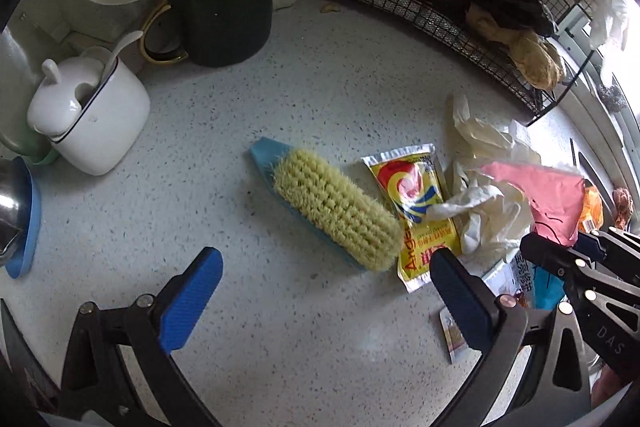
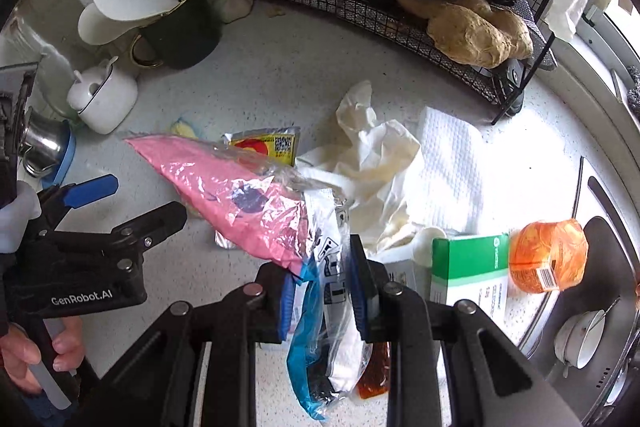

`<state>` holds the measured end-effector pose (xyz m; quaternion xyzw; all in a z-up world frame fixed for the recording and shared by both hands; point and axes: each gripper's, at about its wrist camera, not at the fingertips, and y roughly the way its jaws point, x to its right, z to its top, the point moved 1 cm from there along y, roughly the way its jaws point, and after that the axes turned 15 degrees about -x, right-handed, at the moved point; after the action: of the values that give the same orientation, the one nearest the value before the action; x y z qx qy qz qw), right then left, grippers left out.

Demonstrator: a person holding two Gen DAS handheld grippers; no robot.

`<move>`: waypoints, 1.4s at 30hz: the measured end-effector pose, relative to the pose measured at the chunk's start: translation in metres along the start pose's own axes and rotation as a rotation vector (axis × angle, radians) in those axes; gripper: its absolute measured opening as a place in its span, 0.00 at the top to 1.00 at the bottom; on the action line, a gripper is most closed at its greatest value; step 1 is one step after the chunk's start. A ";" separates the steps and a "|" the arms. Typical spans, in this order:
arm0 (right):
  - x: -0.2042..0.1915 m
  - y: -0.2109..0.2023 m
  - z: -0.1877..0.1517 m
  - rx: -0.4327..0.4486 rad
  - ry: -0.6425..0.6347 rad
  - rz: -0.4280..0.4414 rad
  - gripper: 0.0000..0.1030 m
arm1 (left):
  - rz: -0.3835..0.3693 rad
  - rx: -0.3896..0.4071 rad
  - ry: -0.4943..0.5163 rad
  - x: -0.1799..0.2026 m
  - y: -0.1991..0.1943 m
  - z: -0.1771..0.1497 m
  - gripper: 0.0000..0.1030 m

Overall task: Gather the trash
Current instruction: 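Grasp the yellow scrub brush with the left gripper while the right holds the bag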

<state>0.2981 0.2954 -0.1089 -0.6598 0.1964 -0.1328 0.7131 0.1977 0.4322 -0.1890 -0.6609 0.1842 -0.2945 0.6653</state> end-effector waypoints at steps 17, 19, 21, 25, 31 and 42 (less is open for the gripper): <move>-0.004 0.028 0.038 -0.053 0.018 0.009 0.78 | -0.008 -0.068 -0.055 -0.006 0.037 0.043 0.00; -0.004 0.028 0.036 -0.053 0.017 0.007 0.78 | 0.022 -0.074 -0.060 -0.004 0.041 0.042 0.00; -0.004 0.029 0.033 -0.053 0.015 0.010 0.78 | 0.075 -0.088 -0.061 -0.005 0.042 0.031 0.00; -0.007 0.029 0.031 -0.050 0.007 0.010 0.78 | 0.128 -0.105 -0.056 -0.006 0.045 0.015 0.00; -0.009 0.039 0.021 -0.064 0.019 0.029 0.78 | 0.144 -0.079 0.010 0.001 0.038 -0.002 0.29; 0.004 0.038 -0.005 -0.053 0.027 0.057 0.78 | 0.084 -0.020 0.102 0.020 0.009 -0.061 0.66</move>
<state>0.2972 0.2928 -0.1473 -0.6708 0.2280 -0.1160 0.6961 0.1757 0.3723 -0.1990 -0.6433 0.2481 -0.2978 0.6603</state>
